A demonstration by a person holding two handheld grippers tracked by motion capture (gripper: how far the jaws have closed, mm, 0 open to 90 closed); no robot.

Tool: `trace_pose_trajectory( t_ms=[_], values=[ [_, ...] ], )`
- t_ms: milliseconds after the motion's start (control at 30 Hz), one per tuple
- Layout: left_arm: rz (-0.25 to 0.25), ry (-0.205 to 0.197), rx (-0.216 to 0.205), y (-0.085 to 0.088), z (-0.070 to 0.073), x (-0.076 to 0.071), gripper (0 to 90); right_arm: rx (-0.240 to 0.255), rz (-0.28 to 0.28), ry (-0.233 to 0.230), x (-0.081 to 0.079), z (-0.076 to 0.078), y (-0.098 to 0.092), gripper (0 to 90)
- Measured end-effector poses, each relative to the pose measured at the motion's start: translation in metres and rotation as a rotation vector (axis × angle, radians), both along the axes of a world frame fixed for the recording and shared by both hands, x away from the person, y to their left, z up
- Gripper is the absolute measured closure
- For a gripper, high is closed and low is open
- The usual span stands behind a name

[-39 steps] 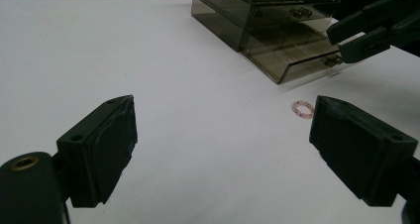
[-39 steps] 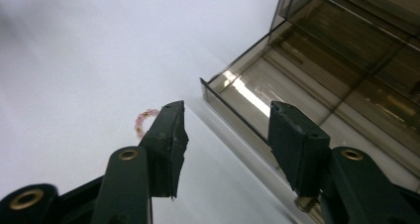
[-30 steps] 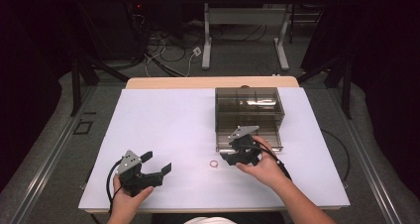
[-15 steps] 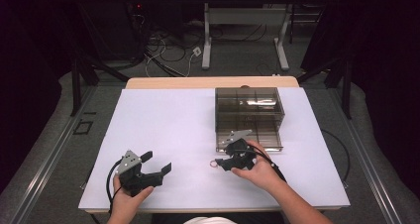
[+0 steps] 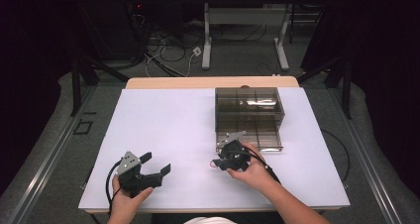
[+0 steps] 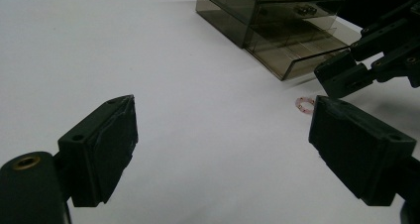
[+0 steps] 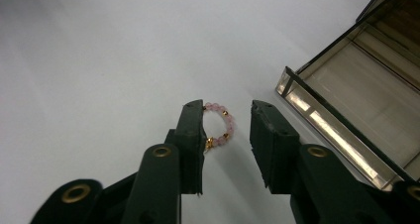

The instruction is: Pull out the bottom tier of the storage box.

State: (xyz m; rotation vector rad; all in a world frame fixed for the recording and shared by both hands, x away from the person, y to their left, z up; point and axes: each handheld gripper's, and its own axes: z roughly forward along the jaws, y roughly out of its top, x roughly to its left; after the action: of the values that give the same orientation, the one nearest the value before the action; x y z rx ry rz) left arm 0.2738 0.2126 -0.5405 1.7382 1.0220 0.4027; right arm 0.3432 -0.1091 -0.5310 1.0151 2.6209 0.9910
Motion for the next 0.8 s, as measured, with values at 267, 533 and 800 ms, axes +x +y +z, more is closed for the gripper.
trace_pose_trajectory(
  t_ms=[267,533,800],
  values=[
    [0.014,0.001,-0.004,0.003,0.0,-0.002,11.8,0.004,-0.034,-0.018,0.002,-0.004,0.005,77.8],
    [0.02,0.003,-0.005,0.004,-0.001,-0.003,11.9,0.001,-0.042,-0.013,0.003,-0.009,0.008,80.2],
    [0.018,0.005,-0.003,0.004,-0.001,-0.003,11.9,-0.021,-0.042,-0.001,0.005,-0.018,0.011,81.5]
  ],
)
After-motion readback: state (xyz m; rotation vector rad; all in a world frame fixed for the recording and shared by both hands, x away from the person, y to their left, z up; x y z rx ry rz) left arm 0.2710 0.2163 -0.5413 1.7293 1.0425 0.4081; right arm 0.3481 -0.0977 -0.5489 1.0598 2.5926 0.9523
